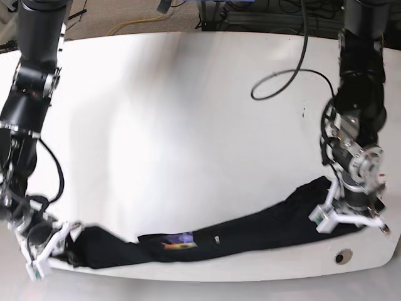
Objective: Fold the T-shirt properly
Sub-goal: 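Swing the held shirt across the table and lay it flat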
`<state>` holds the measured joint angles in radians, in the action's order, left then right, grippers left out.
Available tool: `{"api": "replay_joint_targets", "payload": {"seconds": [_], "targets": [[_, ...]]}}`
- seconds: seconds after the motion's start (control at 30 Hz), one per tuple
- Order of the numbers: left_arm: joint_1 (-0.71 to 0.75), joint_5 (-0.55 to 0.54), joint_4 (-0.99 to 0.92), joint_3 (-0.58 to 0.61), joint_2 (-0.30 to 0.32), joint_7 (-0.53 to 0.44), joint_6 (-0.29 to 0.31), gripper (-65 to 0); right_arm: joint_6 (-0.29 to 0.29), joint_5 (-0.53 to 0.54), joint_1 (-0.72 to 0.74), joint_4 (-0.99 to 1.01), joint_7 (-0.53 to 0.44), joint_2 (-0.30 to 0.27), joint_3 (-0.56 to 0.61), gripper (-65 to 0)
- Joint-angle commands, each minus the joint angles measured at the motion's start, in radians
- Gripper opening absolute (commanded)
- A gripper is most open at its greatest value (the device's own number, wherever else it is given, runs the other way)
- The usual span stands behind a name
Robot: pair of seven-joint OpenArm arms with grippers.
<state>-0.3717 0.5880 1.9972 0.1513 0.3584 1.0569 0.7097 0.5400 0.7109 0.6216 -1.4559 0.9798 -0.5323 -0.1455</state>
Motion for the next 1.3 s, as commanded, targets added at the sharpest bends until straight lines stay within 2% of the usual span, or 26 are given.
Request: {"api": "replay_joint_targets", "payload": {"seconds": [0.0,0.27,0.47,0.67,0.93,1.03,1.07,1.13,1.27], "targets": [[0.079,0.059,0.015,-0.006,-0.017,0.004,-0.012,-65.0,-0.002,0.022,-0.056,-0.058,-0.031,-0.016,-0.055,-65.0],[0.386,0.117,0.015,-0.005,-0.106,0.003,-0.012,-65.0,-0.002,0.022,-0.408,-0.165,-0.031,0.065,-0.219,-65.0],[0.555,0.122,0.015,-0.009,-0.152,0.003,-0.012,-65.0,-0.002,0.020,-0.579,-0.171,-0.032,0.125,-0.283,-65.0],[0.673,0.178,0.015,-0.012,-0.158,0.003,-0.012,-65.0,-0.002,0.020,-0.702,-0.171,-0.032,0.133,-0.317,-65.0],[0.739,0.180,0.014,-0.012,-0.160,0.003,-0.012,-65.0,-0.001,0.022,-0.794,-0.170,-0.034,0.137,-0.349,-65.0],[0.745,0.180,0.014,-0.014,-0.175,0.003,-0.012,-64.9,0.033,0.019,-0.803,-0.170,-0.032,0.169,-0.375,-65.0],[0.745,0.185,0.012,-0.014,-0.181,0.003,-0.012,-63.3,0.048,0.019,-0.805,-0.170,-0.029,0.173,-0.380,-64.0],[0.748,0.183,0.012,-0.026,-0.190,0.003,-0.012,-55.3,0.061,0.017,-0.826,-0.170,-0.029,0.180,-0.398,-56.6],[0.750,0.177,0.010,-0.069,-0.210,0.003,-0.012,-31.2,0.065,0.020,-0.845,-0.170,-0.029,0.206,-0.411,-37.6]]}}
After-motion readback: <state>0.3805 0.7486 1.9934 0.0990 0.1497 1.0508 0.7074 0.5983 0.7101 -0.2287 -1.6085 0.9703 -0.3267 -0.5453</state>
